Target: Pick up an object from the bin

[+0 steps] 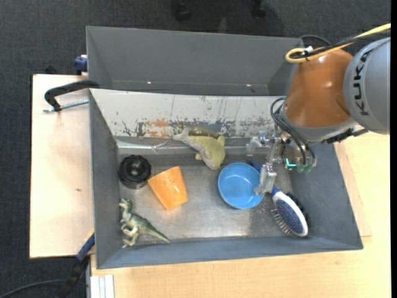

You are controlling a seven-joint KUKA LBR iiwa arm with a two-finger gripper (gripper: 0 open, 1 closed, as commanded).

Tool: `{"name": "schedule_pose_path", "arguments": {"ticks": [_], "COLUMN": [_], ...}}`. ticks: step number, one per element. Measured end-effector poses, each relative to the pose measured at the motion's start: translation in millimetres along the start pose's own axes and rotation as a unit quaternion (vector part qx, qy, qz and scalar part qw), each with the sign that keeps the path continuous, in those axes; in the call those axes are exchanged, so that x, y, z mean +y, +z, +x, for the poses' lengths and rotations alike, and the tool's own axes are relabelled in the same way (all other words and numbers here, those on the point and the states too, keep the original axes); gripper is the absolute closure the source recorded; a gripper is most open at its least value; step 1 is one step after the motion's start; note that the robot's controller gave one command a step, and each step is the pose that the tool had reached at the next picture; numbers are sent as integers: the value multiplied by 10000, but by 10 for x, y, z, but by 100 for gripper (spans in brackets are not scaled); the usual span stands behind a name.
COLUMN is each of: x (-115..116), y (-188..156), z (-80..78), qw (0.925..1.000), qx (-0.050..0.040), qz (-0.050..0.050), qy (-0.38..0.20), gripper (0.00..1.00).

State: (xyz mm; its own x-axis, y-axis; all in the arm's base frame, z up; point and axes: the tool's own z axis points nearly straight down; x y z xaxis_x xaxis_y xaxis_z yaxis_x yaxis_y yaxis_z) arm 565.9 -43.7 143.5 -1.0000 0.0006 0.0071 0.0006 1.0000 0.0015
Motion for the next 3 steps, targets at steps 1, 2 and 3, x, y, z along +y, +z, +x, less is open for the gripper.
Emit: {"name": "schedule_pose_path", "arguments": {"ticks": [1, 2, 3], "x": [316, 446, 560], "y": [774, 421, 378], "z": [113, 207, 486], "qw": [9999, 9971, 9956], "qx": [1, -61, -24], "qz": [-7, -7, -6], "qy": [-132, 760, 939], "gripper": [0, 0, 0]}}
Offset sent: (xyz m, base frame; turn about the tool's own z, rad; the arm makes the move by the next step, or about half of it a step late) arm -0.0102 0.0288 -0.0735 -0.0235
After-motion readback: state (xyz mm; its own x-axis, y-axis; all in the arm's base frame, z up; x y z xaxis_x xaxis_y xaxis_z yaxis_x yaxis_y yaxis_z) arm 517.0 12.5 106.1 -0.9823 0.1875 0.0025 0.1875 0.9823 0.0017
